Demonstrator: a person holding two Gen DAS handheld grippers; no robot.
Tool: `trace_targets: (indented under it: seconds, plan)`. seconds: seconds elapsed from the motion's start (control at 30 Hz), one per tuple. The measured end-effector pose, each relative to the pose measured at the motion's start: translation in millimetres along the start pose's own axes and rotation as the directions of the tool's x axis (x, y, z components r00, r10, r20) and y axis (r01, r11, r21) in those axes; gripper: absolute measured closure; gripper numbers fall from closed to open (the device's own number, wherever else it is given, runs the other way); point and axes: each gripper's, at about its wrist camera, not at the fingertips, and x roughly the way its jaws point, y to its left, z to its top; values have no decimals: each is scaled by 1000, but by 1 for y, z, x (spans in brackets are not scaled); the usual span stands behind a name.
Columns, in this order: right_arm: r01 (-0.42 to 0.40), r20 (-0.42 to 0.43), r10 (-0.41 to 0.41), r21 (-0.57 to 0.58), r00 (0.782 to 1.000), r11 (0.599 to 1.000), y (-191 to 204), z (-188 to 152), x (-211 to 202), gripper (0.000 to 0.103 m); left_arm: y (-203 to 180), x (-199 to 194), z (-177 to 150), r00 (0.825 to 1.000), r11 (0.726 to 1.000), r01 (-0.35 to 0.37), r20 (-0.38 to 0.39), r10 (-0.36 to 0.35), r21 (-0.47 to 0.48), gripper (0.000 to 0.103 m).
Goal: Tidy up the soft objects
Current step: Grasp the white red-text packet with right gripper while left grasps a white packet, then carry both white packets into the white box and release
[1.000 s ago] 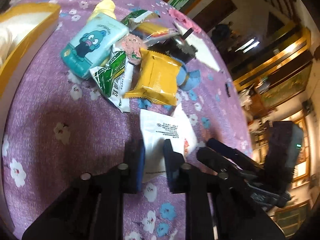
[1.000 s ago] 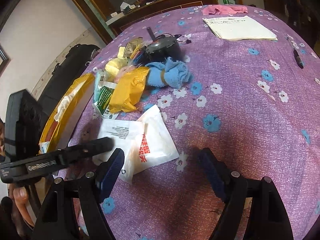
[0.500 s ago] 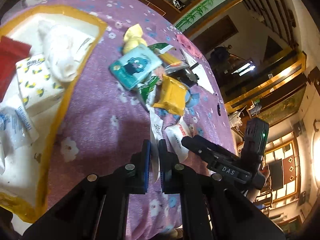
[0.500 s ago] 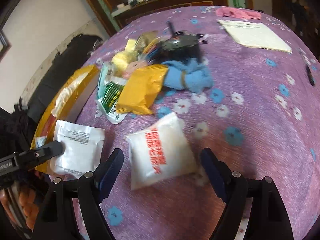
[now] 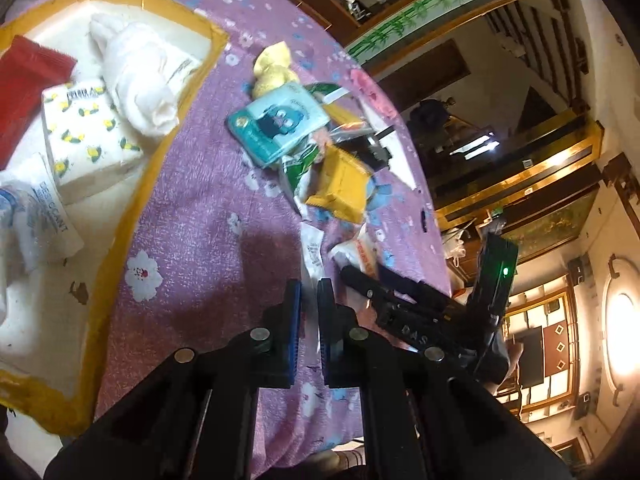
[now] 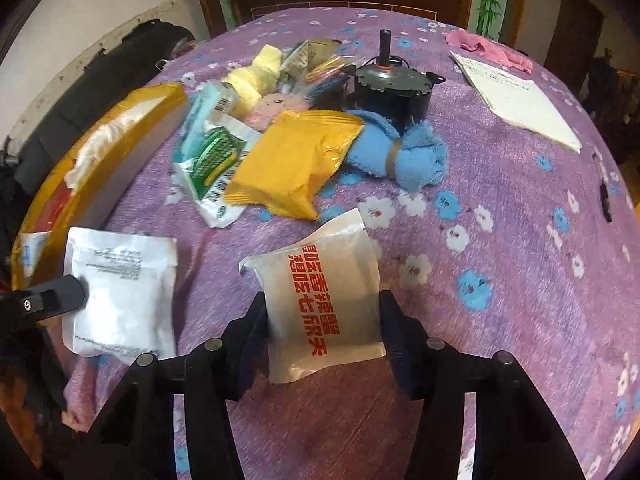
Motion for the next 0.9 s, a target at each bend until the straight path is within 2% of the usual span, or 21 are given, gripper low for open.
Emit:
trace_targets:
  seconds: [0.07, 0.2, 0.27, 0.37, 0.7, 0.9]
  plan:
    - [-56, 27, 56, 8, 998, 998, 0, -5, -8, 51, -3, -6, 1, 1000, 1000, 11, 12, -11, 6, 97]
    - [-59, 81, 59, -3, 995, 998, 2, -15, -30, 51, -7, -15, 3, 999, 999, 31, 25, -32, 21, 97]
    - [-80, 92, 81, -8, 993, 997, 4, -16, -37, 51, -8, -13, 3, 1000, 1000, 16, 26, -17, 26, 97]
    - [-91, 100, 92, -18, 991, 996, 8, -17, -40, 51, -9, -5, 0, 1000, 999, 23, -2, -23, 25, 97]
    - [-147, 118, 149, -19, 982, 989, 18, -10, -45, 51, -7, -47, 7, 995, 999, 50, 80, -52, 19, 97]
    - [-202, 114, 209, -74, 971, 977, 49, 4, -49, 51, 4, -86, 15, 989, 1000, -11, 147, 7, 27, 97]
